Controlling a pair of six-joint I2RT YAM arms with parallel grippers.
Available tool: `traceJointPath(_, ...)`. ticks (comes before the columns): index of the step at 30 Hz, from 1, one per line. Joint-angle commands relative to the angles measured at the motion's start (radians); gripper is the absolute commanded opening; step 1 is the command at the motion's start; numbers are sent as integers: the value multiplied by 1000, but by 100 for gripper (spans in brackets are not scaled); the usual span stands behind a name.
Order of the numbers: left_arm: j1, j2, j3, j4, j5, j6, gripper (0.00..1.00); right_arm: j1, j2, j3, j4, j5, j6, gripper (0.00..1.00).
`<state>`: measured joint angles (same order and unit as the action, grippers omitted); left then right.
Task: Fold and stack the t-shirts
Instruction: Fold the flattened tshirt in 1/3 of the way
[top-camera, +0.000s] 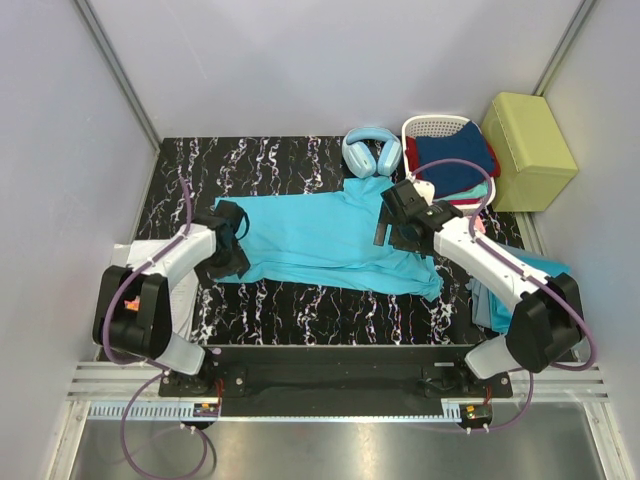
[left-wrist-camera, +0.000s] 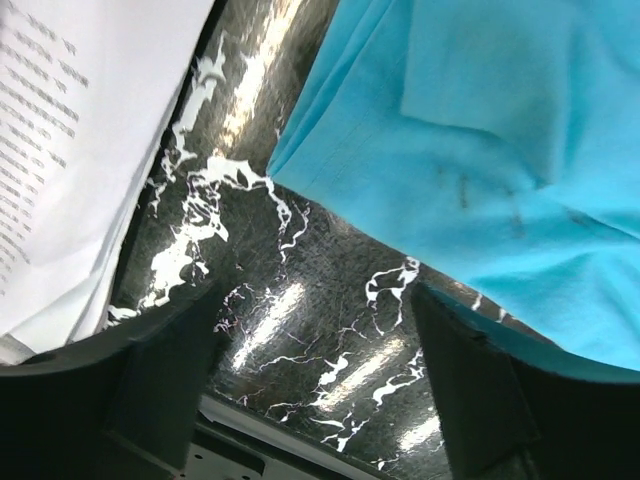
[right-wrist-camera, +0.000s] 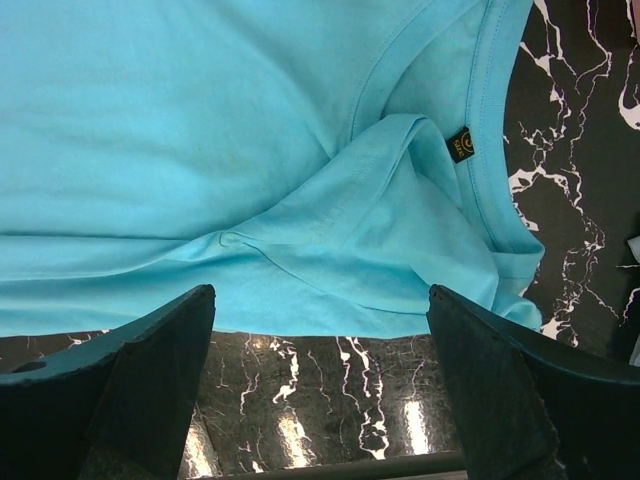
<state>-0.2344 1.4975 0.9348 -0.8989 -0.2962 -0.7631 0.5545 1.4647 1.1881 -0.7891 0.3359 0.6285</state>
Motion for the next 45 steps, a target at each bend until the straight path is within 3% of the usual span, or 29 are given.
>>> traceJointPath(1,-2,-17,65,14,-41,7,63,7,-35,-10,22,6,-13,92)
traceJointPath(8,-2,27,58,40,-20,2,39,7,-37,-8,24,18,-23,91)
traceJointPath(22,10,96,10,106,22,18,48,7,-43,-19,22,25,-24,91)
traceJointPath(31,23,95,6,126,54,33,40,8,-43,-31,22,28,-30,91)
traceJointPath(42,23,47,-44,97,75,16,0,7,-49,-31,24,32,-36,91)
traceJointPath(45,23,12,-59,80,65,15,0,7,-53,-38,30,29,-38,91)
